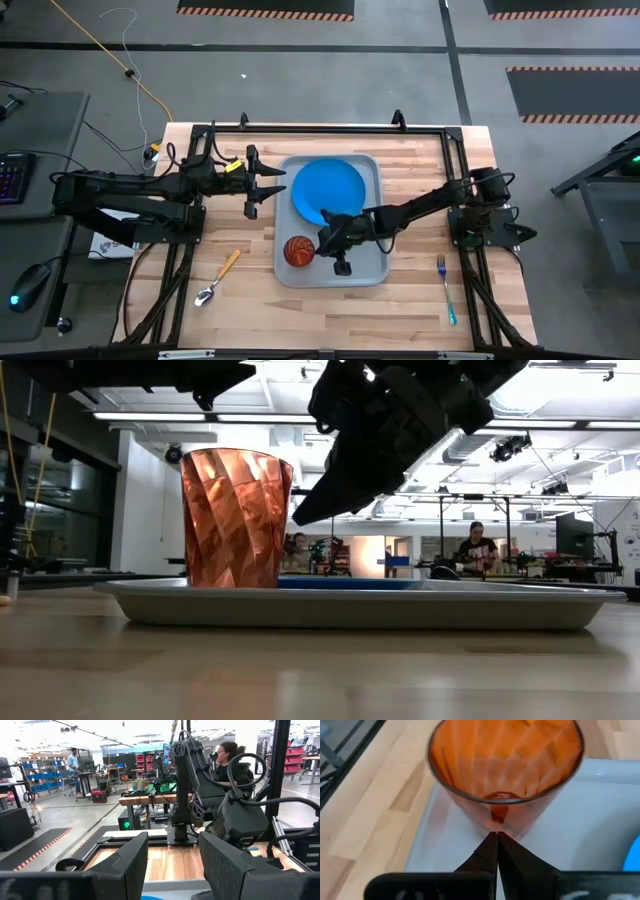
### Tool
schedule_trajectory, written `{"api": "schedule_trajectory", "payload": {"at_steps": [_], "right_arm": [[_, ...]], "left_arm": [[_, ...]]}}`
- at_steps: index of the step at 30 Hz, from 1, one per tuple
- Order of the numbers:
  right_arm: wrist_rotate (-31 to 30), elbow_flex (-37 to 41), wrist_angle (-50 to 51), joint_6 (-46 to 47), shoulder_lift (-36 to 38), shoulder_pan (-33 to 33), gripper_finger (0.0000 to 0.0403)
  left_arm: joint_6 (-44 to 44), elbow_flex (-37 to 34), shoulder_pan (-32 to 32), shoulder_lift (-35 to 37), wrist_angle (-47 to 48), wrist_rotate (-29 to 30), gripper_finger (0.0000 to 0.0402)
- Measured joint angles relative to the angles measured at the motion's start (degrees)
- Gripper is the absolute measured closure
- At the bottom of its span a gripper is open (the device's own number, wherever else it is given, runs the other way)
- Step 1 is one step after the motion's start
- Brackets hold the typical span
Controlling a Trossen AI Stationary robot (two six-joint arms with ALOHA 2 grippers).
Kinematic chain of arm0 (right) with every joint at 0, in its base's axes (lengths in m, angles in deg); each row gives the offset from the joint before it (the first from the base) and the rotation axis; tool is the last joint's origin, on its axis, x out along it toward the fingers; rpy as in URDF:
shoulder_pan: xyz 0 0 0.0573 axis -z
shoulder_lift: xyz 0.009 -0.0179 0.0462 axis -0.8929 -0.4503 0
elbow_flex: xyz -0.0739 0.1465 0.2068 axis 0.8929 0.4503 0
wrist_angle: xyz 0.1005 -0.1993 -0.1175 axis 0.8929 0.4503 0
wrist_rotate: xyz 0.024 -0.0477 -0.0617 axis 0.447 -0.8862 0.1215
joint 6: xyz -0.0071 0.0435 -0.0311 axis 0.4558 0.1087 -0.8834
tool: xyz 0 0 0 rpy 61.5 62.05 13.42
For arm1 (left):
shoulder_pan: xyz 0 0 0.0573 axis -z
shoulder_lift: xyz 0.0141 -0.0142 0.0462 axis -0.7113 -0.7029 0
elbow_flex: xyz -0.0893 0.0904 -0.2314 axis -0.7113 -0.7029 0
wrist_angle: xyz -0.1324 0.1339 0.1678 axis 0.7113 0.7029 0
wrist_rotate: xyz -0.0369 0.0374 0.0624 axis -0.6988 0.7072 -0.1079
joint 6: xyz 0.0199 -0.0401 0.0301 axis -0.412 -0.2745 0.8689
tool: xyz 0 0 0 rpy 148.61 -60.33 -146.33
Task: Pick and place plate/cup/fork/spoon on tray
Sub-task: Put the brown glass on the gray serving tray to the top left of the blue plate, then put the yellow spoon on the gray serving tray to the left of the blue plate
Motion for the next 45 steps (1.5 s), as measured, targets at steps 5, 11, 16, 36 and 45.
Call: {"api": "schedule_trajectory", "payload": {"at_steps": [5, 11, 16, 36, 45], "right_arm": [[-1.2, 0.0, -1.6, 0.0, -0.7, 0.0, 0.0402], [-1.1, 0.0, -3.5, -0.2, -0.7, 0.0, 0.0403], [-1.1, 0.0, -4.0, -0.4, -0.7, 0.0, 0.0403], [-14.6, 7.5, 9.0, -5.9, 15.4, 3.0, 0.0403], [-14.2, 25.5, -23.1, -4.8, 27.9, 10.3, 0.0403]], "left_arm": [[0.0, 0.0, 0.0, 0.0, 0.0, 0.0, 0.0234], [0.0, 0.0, 0.0, 0.0, 0.0, 0.0, 0.0234], [0.0, 0.0, 0.0, 0.0, 0.0, 0.0, 0.0234], [0.0, 0.0, 0.0, 0.0, 0.8, 0.0, 0.0234], [0.1, 0.0, 0.0, 0.0, -0.5, 0.5, 0.0234]]}}
